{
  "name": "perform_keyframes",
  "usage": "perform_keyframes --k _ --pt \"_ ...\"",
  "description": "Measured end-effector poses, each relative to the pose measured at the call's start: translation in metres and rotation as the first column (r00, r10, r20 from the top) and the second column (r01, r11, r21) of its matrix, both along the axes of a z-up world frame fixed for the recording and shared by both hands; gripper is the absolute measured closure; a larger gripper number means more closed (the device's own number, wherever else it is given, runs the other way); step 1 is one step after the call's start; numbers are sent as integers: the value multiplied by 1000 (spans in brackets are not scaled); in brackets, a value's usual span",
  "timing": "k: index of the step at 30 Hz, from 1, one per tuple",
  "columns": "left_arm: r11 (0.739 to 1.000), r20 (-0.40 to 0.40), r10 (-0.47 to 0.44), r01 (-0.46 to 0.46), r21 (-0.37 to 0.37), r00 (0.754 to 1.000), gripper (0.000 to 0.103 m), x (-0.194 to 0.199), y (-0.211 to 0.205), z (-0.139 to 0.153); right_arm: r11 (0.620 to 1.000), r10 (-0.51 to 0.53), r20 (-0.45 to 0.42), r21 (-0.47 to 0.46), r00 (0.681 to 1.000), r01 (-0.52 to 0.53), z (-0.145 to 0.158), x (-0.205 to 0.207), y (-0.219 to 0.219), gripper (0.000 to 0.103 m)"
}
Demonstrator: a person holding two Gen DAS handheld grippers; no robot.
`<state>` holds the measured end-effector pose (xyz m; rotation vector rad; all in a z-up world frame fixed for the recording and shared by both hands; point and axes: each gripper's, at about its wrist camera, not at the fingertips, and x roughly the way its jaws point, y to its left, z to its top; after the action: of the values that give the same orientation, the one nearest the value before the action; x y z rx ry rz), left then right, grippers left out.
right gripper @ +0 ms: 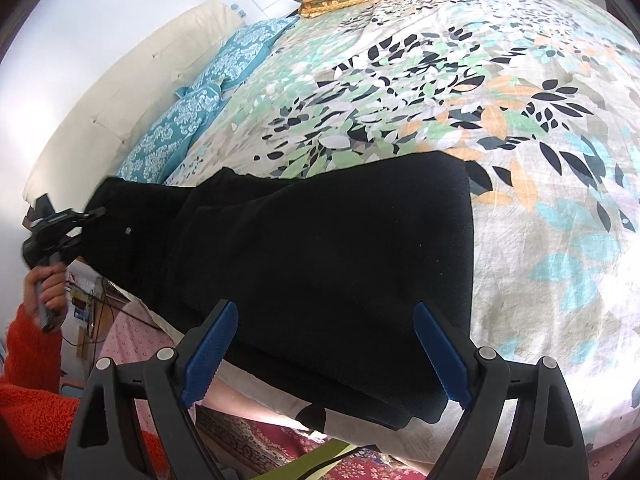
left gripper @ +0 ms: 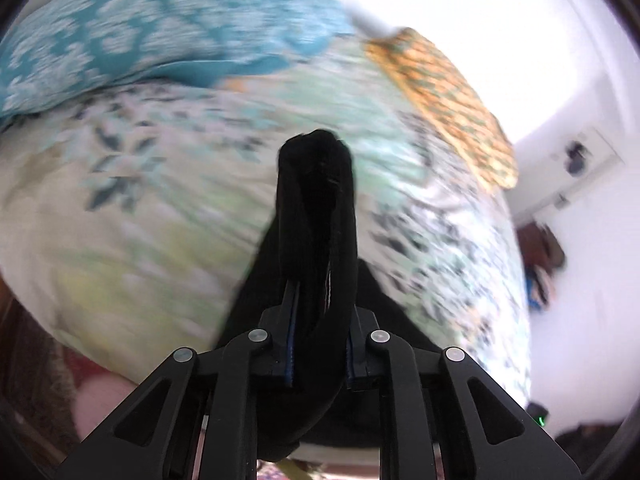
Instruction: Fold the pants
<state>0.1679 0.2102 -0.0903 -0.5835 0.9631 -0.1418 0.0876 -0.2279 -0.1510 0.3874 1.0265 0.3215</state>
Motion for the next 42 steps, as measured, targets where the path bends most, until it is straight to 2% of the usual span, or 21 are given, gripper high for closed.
perform_keyframes --k 3,7,9,12,14,16,18,19,21,24,25,28,31,33,38,42 --pt "994 5 -107 107 13 994 89 -8 -58 2 1000 -21 7 23 1000 20 1 -1 -7 13" --pt "969 -38 -242 244 47 970 95 -3 -144 -25 997 -61 7 48 998 61 0 -4 -19 13" --pt "945 -86 -326 328 12 942 95 5 -194 -55 995 -82 9 57 997 81 1 -6 -25 13" --pt "925 -183 -372 380 7 910 94 14 -236 -88 989 -124 29 85 992 121 6 -12 -38 13" --pt "917 -196 -396 395 -45 897 85 15 -243 -88 983 -157 52 105 986 151 10 -17 -46 13" --pt "910 -134 -415 411 -59 900 50 9 -239 -69 978 -179 74 121 981 169 13 -23 -54 13" --pt "921 -30 -389 389 5 921 30 1 -223 -34 975 -186 74 136 980 175 13 -22 -57 13" --pt "934 23 -357 356 33 934 26 -2 -209 -16 974 -186 70 146 980 174 12 -20 -57 13" --pt "957 86 -287 282 61 954 23 -3 -175 7 977 -154 73 160 985 141 15 -14 -48 13" --pt "986 131 -152 140 95 980 21 -5 -129 19 972 -7 100 232 995 -17 23 -2 -10 13" --pt "989 138 -110 95 109 984 20 -6 -115 19 955 63 101 282 993 -89 23 3 8 13" --pt "988 114 14 -31 151 993 20 -12 -71 6 851 267 40 460 963 -255 9 20 58 13" --pt "984 86 105 -116 136 991 20 -25 -41 -11 796 336 -25 541 941 -270 -12 38 84 13" --pt "978 71 147 -156 138 987 20 -34 -28 -22 802 321 -70 551 945 -231 -24 48 91 13" --pt "971 40 195 -199 131 980 20 -51 -22 -41 754 324 -132 633 937 -172 -47 72 98 13" --pt "967 19 222 -222 124 975 20 -56 -15 -51 760 351 -156 624 924 -183 -53 81 107 13"
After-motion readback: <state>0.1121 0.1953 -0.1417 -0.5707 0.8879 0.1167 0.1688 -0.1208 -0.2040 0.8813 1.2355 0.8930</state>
